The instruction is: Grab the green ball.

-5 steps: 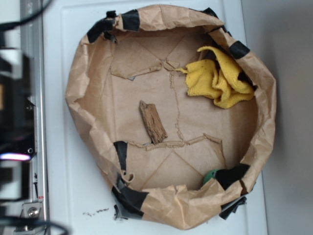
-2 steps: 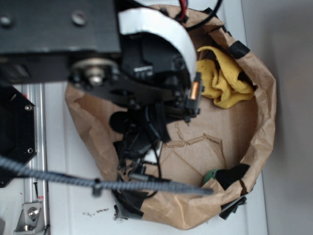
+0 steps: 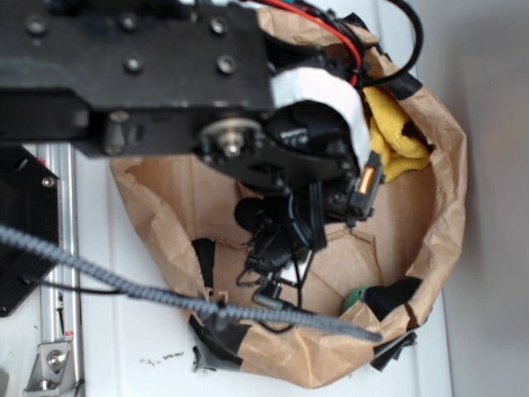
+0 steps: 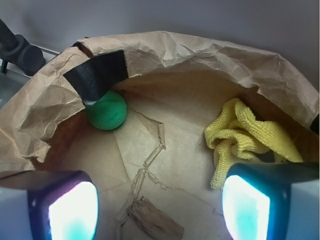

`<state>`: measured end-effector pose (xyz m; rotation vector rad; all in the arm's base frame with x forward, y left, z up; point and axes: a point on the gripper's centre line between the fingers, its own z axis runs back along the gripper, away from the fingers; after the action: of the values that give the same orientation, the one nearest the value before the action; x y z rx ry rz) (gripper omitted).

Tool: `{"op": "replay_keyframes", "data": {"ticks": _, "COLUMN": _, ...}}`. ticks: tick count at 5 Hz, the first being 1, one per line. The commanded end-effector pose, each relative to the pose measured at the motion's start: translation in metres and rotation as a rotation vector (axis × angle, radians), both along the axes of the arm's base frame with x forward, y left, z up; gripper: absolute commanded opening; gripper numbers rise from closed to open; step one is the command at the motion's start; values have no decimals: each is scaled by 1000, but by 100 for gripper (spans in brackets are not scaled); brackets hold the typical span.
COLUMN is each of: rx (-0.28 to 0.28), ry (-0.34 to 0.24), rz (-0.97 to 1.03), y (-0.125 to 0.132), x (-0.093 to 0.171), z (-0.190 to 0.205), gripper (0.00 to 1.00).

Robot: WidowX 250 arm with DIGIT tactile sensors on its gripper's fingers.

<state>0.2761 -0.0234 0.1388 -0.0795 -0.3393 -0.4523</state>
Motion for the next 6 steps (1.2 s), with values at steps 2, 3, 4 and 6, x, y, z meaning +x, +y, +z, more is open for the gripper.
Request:
{"op": "replay_keyframes", "data": {"ticks": 2, "rx": 5, "ry": -43, "rz": -4, "y": -2, "x": 5, "z": 14, "gripper": 100}}
{"op": "replay_keyframes", "data": {"ticks": 3, "rx": 5, "ry": -43, "rz": -4, "y": -2, "x": 5, "z": 14, "gripper": 100}}
{"op": "replay_keyframes", "data": {"ticks": 4, "rx": 1, "ry": -48, "rz": -127, "y": 2, "x": 32, "z": -8, "gripper": 100}}
{"op": "replay_keyframes", "data": {"ticks": 6, "rx": 15, "ry": -19, "rz": -340, "y": -9, "x": 62, "z": -41, "gripper": 100}}
